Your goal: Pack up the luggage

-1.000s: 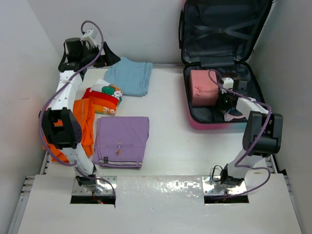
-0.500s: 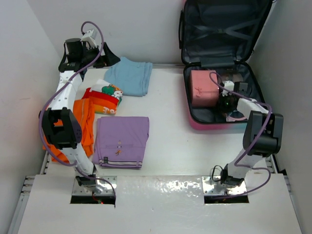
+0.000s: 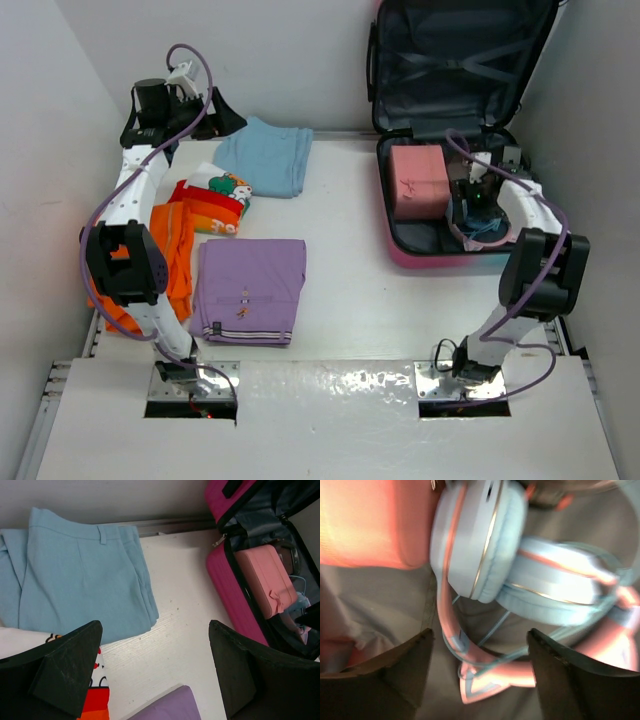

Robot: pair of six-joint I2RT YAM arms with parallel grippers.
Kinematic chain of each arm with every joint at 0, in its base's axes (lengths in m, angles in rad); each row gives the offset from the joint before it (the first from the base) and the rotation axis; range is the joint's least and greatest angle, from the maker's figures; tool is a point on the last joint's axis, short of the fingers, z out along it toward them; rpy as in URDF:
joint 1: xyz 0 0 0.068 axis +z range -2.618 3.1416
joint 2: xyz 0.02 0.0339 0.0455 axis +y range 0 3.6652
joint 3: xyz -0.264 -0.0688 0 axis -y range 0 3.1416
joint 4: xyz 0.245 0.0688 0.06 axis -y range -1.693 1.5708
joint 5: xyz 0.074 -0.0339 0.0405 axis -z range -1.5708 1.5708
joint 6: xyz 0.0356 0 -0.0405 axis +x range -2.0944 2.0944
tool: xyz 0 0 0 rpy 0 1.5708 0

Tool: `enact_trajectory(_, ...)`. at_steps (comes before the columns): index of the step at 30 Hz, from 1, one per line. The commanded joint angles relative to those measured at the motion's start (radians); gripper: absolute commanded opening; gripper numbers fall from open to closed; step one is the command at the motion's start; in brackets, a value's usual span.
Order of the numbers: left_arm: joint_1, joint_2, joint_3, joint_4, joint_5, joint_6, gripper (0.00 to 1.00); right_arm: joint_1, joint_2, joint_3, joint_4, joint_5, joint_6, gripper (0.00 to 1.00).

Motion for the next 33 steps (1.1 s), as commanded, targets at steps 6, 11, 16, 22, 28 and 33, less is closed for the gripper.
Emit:
enact_trajectory(6, 0.044, -0.037, 0.065, -0.05, -0.036, 0.119, 0.84, 0.005, -0.147, 0.351, -0.101, 0.065, 0.062, 0.92)
enact_trajectory(11, 0.13, -0.094, 0.034, -0.155, -0.128, 0.28, 0.84, 0.29, -0.25, 0.352, -0.053, 0.125, 0.06, 0.81)
enact_trajectory(16, 0.272, -0.158, -0.056, -0.267, -0.125, 0.286, 0.63, 0.692, -0.211, 0.205, 0.135, 0.099, 0.317, 0.45)
enact_trajectory(22, 0.302, -0.321, -0.263, -0.285, -0.197, 0.363, 0.68, 1.008, -0.083, 0.002, 0.424, 0.119, 0.692, 0.86)
enact_trajectory(28, 0.302, -0.381, -0.348, -0.282, -0.197, 0.363, 0.72, 1.042, 0.105, -0.036, 0.527, 0.098, 0.876, 0.87)
enact_trajectory(33, 0.303, -0.381, -0.347, -0.295, -0.182, 0.377, 0.72, 1.062, 0.262, 0.008, 0.539, 0.025, 0.944, 0.85)
